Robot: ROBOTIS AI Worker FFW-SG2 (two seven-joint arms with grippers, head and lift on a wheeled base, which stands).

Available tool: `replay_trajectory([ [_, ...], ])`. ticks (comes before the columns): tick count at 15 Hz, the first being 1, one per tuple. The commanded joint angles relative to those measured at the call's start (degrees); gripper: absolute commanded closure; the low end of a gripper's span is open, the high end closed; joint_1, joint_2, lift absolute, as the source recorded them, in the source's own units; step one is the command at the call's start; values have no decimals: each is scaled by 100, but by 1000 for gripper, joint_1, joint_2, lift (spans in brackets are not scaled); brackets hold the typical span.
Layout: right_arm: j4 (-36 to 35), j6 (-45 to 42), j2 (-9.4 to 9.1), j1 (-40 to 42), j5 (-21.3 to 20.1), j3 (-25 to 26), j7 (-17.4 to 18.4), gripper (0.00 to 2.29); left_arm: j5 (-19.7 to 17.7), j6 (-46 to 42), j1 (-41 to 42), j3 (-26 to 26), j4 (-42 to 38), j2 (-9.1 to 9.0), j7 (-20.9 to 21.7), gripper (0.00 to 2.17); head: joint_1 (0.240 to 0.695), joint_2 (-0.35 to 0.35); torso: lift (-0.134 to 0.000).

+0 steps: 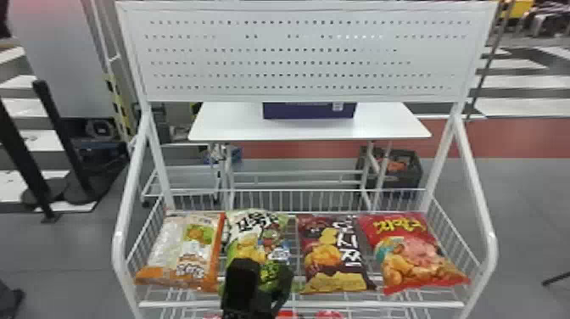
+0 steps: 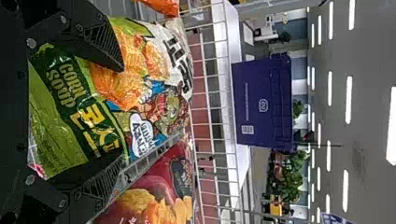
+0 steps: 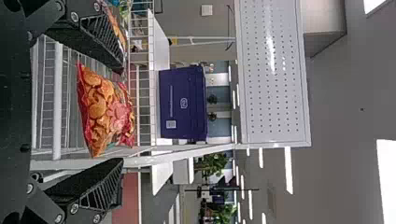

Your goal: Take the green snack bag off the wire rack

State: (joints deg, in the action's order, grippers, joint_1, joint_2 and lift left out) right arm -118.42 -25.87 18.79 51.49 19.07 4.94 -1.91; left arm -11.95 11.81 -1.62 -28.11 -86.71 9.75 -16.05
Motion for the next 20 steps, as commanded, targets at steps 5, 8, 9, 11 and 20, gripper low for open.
replay_trajectory([
  [5,3,-1,28,-7,9,16,6,174,26,28,461,16,-953,80,-74,1717,499,0,0],
  [8,3,-1,37,-7,9,7,6,174,17,28,830,16,-1770,264,-100,1717,499,0,0],
  [9,3,-1,37,-7,9,7,6,174,8,28,1015,42,-2060,396,-109,1717,499,0,0],
  [11,12,-1,37,-16,9,7,6,174,-27,-165,1692,323,-2816,695,-127,1717,499,0,0],
  [20,91,-36,19,-86,26,-37,6,174,-115,-2855,4636,1844,-3950,1117,-153,1713,499,0,0],
])
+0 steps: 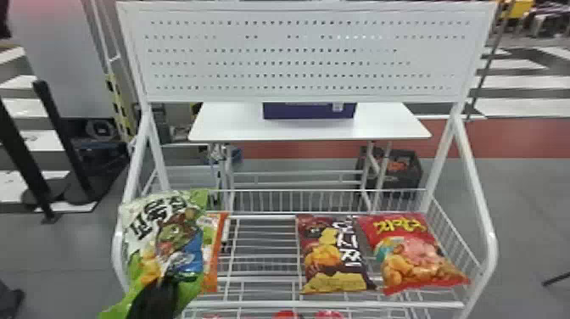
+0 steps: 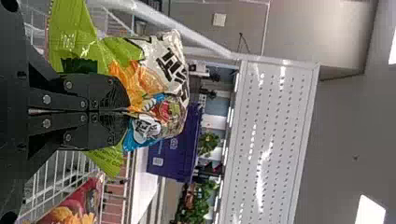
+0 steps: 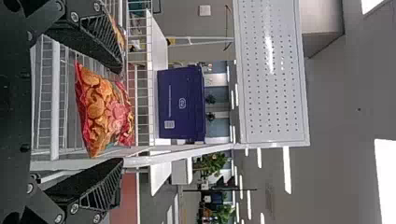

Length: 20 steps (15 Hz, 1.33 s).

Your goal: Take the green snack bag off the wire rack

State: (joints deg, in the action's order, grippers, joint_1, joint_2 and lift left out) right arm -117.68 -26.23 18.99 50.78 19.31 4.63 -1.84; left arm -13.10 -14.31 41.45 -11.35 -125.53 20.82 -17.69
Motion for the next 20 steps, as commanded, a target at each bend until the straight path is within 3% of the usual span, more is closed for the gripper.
replay_trajectory([
  [1,34,0,0,-16,-6,-15,0,174,0,-383,575,283,-121,18,91,1713,499,0,0],
  [5,60,-18,9,-33,21,-15,0,174,79,-1367,1393,520,-226,132,91,1713,499,0,0],
  [20,78,-176,35,-7,38,-15,0,174,246,-1420,1647,415,-130,220,161,1713,499,0,0],
])
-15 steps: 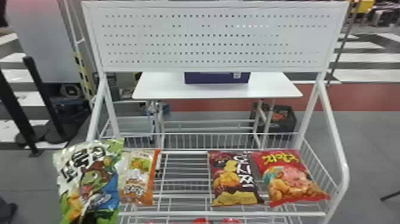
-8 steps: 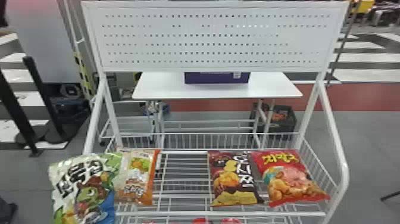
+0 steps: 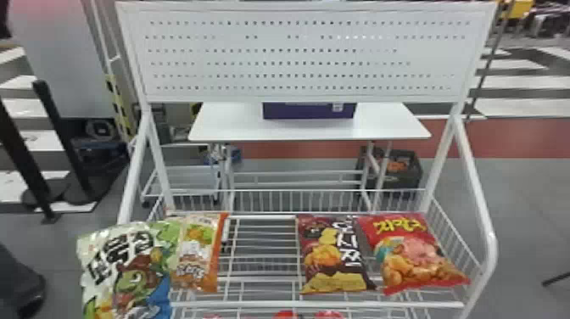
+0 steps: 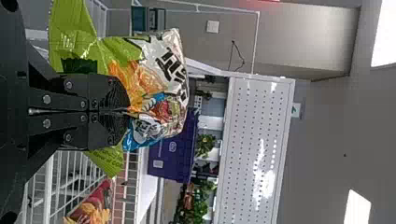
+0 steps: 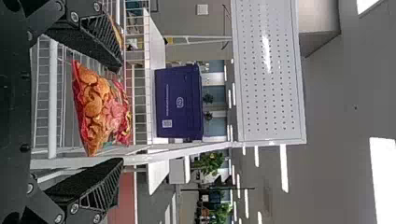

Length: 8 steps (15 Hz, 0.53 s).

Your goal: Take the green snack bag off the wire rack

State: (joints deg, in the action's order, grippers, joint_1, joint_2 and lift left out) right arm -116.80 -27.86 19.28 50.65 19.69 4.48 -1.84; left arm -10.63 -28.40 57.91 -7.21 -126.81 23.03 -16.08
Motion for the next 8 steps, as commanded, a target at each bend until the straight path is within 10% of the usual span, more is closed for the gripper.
replay_trajectory([
  [1,-18,-13,6,15,0,9,0,174,0,-29,1,0,-2,0,0,1713,499,0,0],
  [8,-45,-13,6,42,0,35,0,174,0,-65,1,9,-2,9,0,1713,499,0,0],
])
